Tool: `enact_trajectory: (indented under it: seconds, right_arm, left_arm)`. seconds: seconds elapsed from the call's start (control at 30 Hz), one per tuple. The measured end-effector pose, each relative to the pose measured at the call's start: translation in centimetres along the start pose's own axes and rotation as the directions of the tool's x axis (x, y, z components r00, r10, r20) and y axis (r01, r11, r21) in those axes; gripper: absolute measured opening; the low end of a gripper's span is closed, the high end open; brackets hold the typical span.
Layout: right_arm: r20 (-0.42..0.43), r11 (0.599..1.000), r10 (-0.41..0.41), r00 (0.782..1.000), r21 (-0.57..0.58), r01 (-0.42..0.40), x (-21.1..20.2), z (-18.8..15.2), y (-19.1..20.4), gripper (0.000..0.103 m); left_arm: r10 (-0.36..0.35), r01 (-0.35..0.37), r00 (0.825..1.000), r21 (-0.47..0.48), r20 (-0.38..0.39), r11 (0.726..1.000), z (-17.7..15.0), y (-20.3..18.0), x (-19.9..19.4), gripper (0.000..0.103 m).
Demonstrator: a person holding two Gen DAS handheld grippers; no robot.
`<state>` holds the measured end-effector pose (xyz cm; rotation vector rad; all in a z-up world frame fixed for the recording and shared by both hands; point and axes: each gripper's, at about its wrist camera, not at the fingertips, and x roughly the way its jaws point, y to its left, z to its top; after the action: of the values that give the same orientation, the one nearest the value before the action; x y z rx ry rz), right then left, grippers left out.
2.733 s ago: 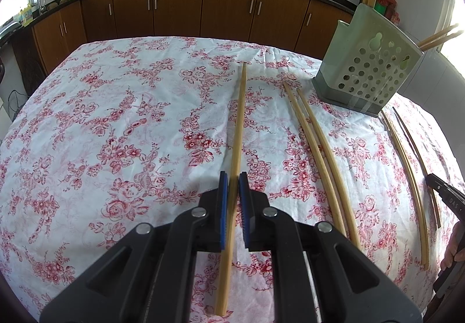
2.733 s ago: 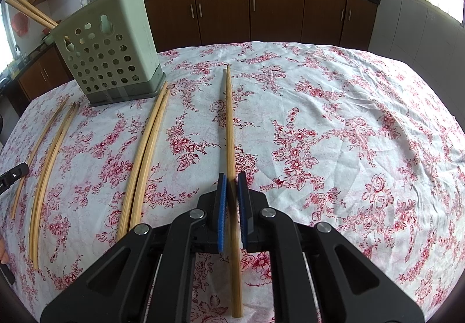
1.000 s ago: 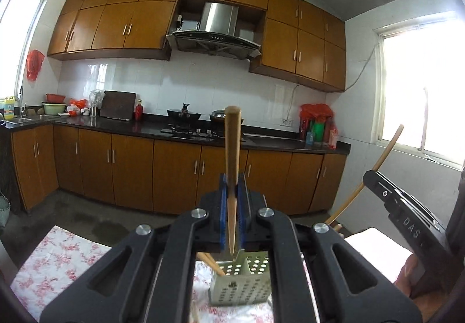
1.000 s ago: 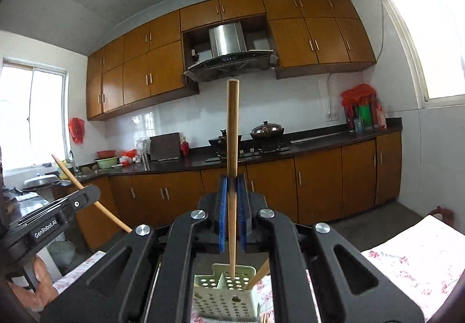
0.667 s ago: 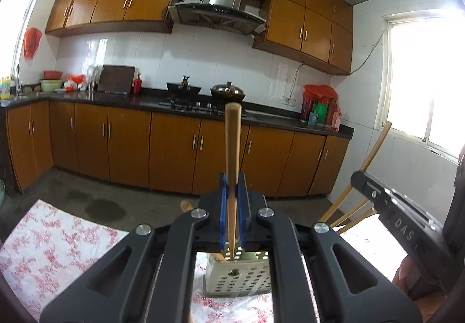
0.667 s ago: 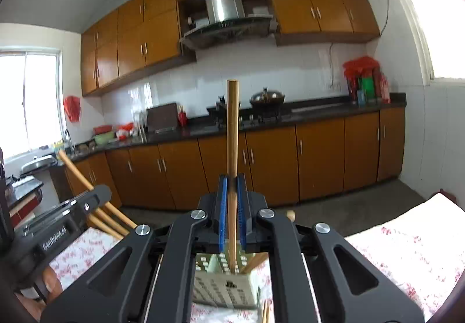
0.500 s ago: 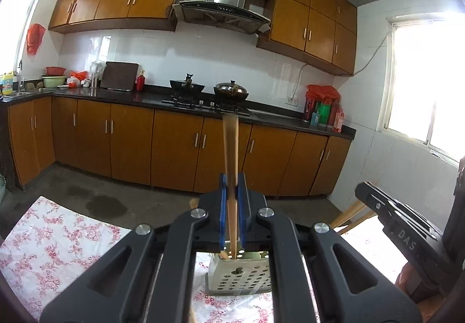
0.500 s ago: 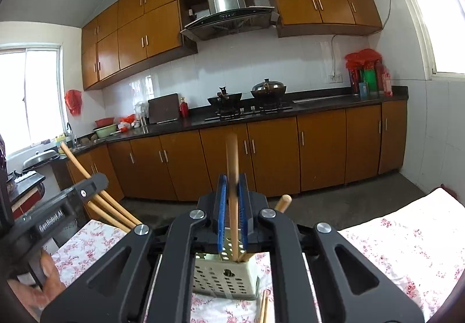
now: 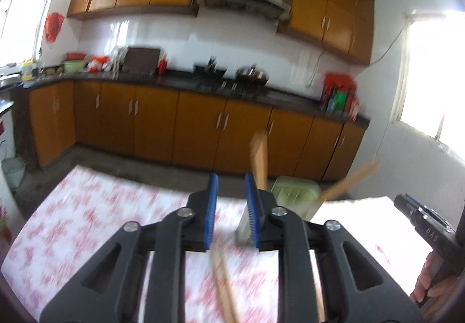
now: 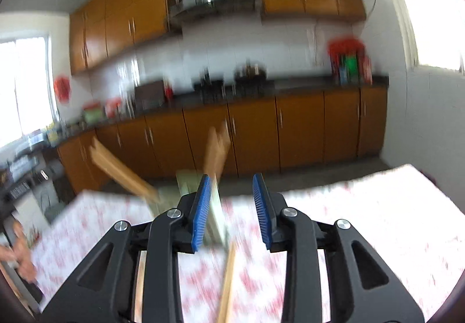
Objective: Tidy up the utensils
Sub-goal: 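Lower the left tool onto a chopstick and close it while the right tool grasps another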
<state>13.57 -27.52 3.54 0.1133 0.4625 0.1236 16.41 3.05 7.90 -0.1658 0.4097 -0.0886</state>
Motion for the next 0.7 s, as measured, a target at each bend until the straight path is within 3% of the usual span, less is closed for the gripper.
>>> enact_trajectory:
  seconds: [0.1,0.2,0.3,0.4,0.47,0.57,0.7]
  right_arm:
    - [-0.263,0.999,0.041,0.964,0.006,-0.041,4.2,-5.8,-0.4,0.022]
    - [-0.386,0.998,0.063,0.92,0.01,-0.064,6.4,-9.8,0.4,0.021]
    - [-0.432,0.998,0.057,0.9,-0.003,-0.065,7.5,-11.7,0.9,0.021]
    - [-0.429,0.999,0.029,0.903,-0.02,-0.042,8.1,-11.9,1.1,0.019]
    - [-0.433,0.999,-0.001,0.901,-0.039,-0.018,8.4,-12.0,0.9,0.008]
    - [-0.411,0.996,-0.088,0.908,-0.065,0.067,8.3,-12.2,-0.3,0.008]
    - [-0.404,0.996,-0.09,0.91,-0.02,0.09,8.1,-12.1,-1.7,0.008]
  left_arm:
    - [0.035,-0.037,0.992,-0.007,-0.124,0.999,-4.1,1.7,1.2,0.022]
    - [0.055,-0.059,0.967,-0.011,-0.247,0.998,-7.9,2.9,2.8,0.022]
    - [0.055,-0.061,0.942,-0.007,-0.332,0.998,-10.8,3.6,3.6,0.021]
    - [0.044,-0.048,0.924,-0.001,-0.381,0.999,-12.6,3.2,4.4,0.021]
    - [0.028,-0.031,0.912,-0.002,-0.41,1.0,-13.4,2.8,5.1,0.021]
    - [0.006,-0.007,0.899,0.0,-0.438,1.0,-14.2,1.9,5.9,0.021]
    - [-0.019,0.027,0.884,0.009,-0.466,1.0,-15.0,0.7,6.4,0.019]
